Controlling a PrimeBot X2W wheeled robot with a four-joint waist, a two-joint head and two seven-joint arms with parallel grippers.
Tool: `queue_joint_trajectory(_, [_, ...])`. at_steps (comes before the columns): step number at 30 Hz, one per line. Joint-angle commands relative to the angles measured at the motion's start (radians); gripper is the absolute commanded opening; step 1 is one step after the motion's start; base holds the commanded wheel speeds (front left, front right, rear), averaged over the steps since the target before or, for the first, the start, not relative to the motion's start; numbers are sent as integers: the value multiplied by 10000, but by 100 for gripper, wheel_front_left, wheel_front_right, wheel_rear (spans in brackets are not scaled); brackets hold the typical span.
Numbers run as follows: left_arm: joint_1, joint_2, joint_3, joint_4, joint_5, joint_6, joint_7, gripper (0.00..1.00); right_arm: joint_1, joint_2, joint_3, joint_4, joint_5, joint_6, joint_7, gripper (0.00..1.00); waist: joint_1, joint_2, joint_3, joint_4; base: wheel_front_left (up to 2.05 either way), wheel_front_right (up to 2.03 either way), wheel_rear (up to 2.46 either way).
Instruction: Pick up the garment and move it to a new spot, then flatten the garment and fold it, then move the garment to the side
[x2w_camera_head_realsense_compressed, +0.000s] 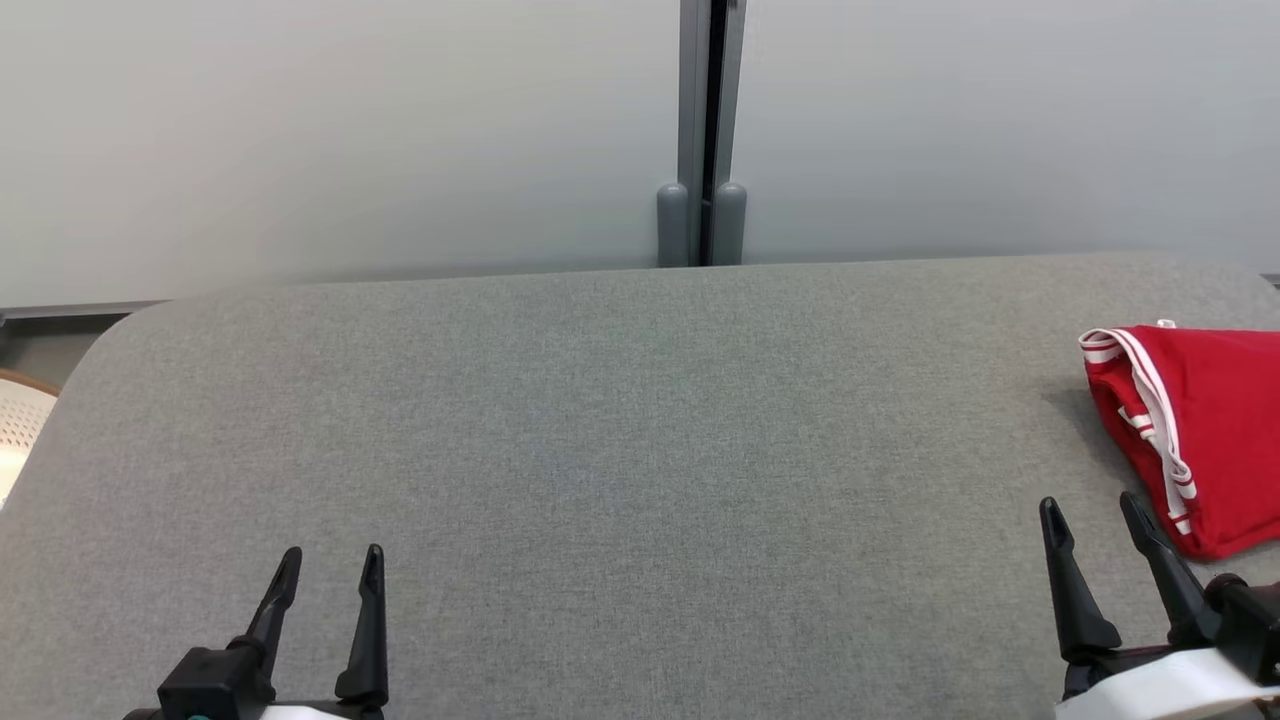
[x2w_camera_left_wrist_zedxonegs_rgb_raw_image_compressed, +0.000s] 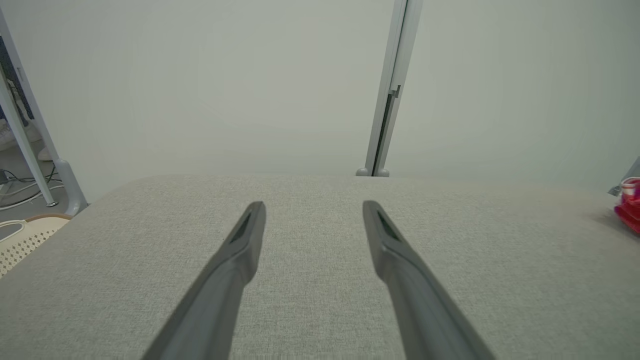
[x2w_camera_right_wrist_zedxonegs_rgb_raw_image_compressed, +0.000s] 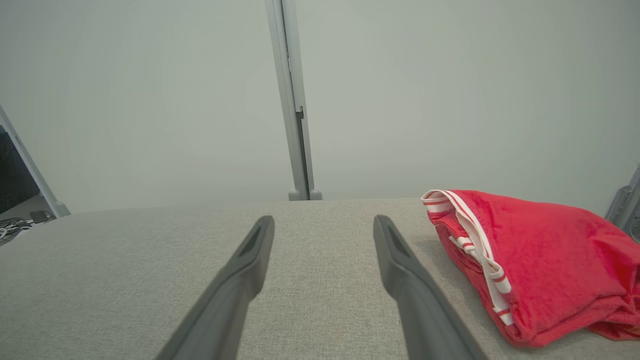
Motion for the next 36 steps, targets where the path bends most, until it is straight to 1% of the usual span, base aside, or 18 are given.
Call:
queue_joint_trajectory(1, [104, 42, 13, 7, 56, 56, 6, 100, 152, -10, -19, -75, 5, -15, 61, 100, 0, -1, -136, -43, 0, 0, 0])
queue_joint_trajectory(8, [338, 55, -29, 6, 99, 252, 0, 100, 424, 36, -19, -315, 26, -15, 271, 100, 0, -1, -364, -90, 0, 0, 0])
queue_joint_trajectory(17, [271, 116, -40, -2, 128, 408, 124, 100, 277, -30, 91, -378, 60, -15, 305, 100, 0, -1, -373, -179, 0, 0, 0])
queue_joint_trajectory(36, [124, 156, -137, 51, 88, 515, 99, 100, 254, -65, 89, -270, 80, -15, 281, 100, 0, -1, -364, -89, 0, 0, 0])
